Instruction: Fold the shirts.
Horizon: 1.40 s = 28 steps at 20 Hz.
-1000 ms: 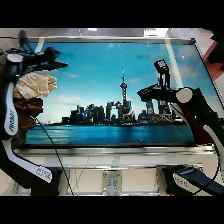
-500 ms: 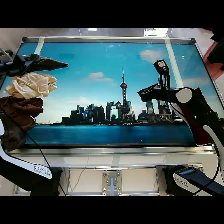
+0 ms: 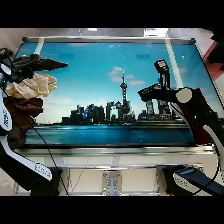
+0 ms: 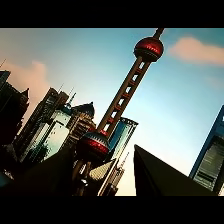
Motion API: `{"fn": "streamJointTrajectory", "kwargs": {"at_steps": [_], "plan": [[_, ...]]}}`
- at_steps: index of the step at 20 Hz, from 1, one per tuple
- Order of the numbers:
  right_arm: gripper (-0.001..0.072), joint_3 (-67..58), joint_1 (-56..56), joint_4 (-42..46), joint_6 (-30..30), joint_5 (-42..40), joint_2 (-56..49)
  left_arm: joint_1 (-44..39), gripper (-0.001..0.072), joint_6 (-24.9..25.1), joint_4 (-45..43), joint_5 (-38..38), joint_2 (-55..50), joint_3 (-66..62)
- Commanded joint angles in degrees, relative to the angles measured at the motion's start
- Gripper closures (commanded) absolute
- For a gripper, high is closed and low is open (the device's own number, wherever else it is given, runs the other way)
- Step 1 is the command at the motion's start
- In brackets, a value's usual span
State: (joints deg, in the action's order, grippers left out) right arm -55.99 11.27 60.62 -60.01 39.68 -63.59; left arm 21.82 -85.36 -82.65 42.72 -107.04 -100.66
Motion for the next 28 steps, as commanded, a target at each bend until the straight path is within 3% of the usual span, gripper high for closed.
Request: {"fn": "streamJointTrajectory", "kwargs": {"at_steps": [1, 11, 13, 14, 15, 18, 20, 22, 24, 25, 26, 28], "plan": [[0.0285, -0.1, 0.0, 0.0, -2.0, 0.0, 0.0, 0.3, 0.0190, -8.7, -5.2, -2.1, -3.4, 0.0], [0.0285, -0.1, 0.0, -0.1, -5.0, -2.1, 0.0, 0.4, 0.0207, -9.4, 11.1, -6.7, -10.5, 0.0], [0.0285, -0.1, 0.0, -0.1, -5.0, -2.6, 0.0, 0.4, 0.0305, -8.9, 15.2, -5.7, -11.3, 0.0], [0.0285, -0.1, 0.0, -0.1, -5.0, -2.8, 0.0, 0.4, 0.0565, -7.6, 16.6, -5.2, -11.4, 0.0], [0.0285, -0.1, 0.0, -0.1, -5.0, -3.0, 0.0, 0.3, 0.0695, -6.0, 17.4, -5.0, -11.4, 0.0], [0.0285, -0.1, 0.0, -0.1, -5.0, -3.2, 0.0, 0.3, 0.0696, -2.5, 24.1, -2.3, -11.3, -0.6], [0.0285, -0.1, 0.0, -0.1, -5.0, -3.4, 0.0, 0.2, 0.0697, 5.5, 37.9, 3.2, -11.3, -2.3], [0.0307, -0.1, 0.0, -0.1, -5.0, -4.5, 0.0, -0.5, 0.0698, 18.7, 58.0, 12.5, -11.3, -5.2], [0.0462, -0.1, 0.0, 0.1, -4.9, -6.6, 0.0, -2.6, 0.0698, 31.2, 74.3, 27.1, -11.3, -9.0], [0.0463, -0.1, 0.0, 0.2, -4.9, -8.3, 0.0, -4.3, 0.0698, 34.7, 77.9, 33.8, -11.2, -10.9], [0.0461, -0.1, 0.0, 0.4, -4.9, -10.2, 0.0, -6.6, 0.0698, 35.2, 78.4, 38.8, -11.2, -12.7], [0.0460, -0.1, -0.1, 0.7, -4.9, -13.9, 0.0, -11.9, 0.0698, 31.5, 76.3, 44.5, -10.9, -14.1]]}}
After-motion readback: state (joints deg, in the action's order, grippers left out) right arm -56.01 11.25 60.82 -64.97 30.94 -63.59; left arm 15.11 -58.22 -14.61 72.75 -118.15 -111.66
